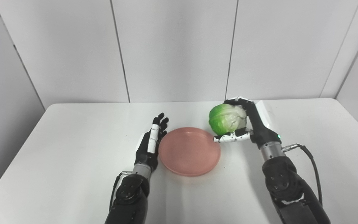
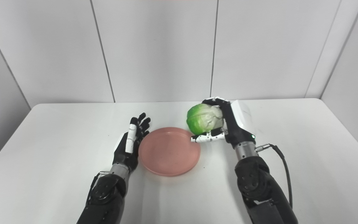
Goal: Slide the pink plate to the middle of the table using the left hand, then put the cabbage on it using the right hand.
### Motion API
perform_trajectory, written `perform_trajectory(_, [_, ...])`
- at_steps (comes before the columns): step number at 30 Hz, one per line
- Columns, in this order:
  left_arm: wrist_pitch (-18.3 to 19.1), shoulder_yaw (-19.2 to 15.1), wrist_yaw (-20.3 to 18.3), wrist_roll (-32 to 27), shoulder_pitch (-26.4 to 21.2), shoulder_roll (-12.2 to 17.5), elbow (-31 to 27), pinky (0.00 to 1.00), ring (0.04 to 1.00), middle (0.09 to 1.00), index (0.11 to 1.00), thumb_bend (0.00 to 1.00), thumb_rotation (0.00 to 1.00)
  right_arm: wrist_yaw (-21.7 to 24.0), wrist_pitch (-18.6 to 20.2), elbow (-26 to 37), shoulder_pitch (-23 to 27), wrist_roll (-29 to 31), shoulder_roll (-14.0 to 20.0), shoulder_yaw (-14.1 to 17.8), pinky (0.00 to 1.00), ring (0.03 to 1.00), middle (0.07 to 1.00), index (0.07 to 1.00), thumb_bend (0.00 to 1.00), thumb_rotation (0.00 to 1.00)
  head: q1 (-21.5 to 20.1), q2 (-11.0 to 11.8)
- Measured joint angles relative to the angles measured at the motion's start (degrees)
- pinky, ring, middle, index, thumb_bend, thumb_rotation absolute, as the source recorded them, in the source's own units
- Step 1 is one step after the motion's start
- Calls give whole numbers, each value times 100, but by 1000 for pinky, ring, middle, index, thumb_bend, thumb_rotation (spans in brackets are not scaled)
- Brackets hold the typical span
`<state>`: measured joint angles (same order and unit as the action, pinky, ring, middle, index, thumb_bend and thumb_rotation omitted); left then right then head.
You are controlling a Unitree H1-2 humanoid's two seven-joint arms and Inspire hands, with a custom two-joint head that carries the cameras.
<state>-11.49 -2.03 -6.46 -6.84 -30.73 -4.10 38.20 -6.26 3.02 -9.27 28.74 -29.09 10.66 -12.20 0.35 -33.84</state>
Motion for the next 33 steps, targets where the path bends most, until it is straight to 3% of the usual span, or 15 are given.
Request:
perform_trajectory(5, [-59,53,79,65,1,-10,0,1000,1000,959,949,807,1000,19,-209,-637,195,-175,-177,-343,413,436,500,495,518,0,0,-27])
perform_trajectory(9, [-77,79,106,109,5,-18,-2,1000,990,957,950,792,1000,-127,-451,-1277,446,-588,-246,-704,346,409,501,511,516,0,-17,-44])
perform_trajectory(22, [-223,66,97,97,-12,-33,69,982,966,953,944,794,1000,-562,-1000,-2099,642,-1125,-280,-1111,347,397,501,535,513,0,-114,-97])
perform_trajectory(25, [-234,64,98,96,-12,-36,69,955,960,955,946,809,1000,-705,-1063,-2143,650,-1262,-260,-1187,439,480,560,498,515,26,-158,-97])
perform_trajectory(28, [-236,61,97,94,-14,-36,76,963,964,964,953,816,1000,-805,-1068,-2098,653,-1449,-207,-1294,557,666,716,498,515,125,-167,-97])
perform_trajectory(29, [-236,62,93,94,-15,-36,77,964,965,965,954,818,1000,-815,-1068,-2055,653,-1519,-179,-1335,600,705,751,623,597,141,-175,-97])
perform_trajectory(31, [-236,62,79,91,-17,-38,77,972,968,968,955,812,1000,-796,-1068,-2010,651,-1607,-129,-1373,693,789,824,773,670,209,-184,-106])
perform_trajectory(33, [-248,61,70,83,-18,-39,81,974,968,968,953,809,1000,-699,-1068,-2005,638,-1605,-79,-1372,739,831,858,822,686,252,-193,-106])
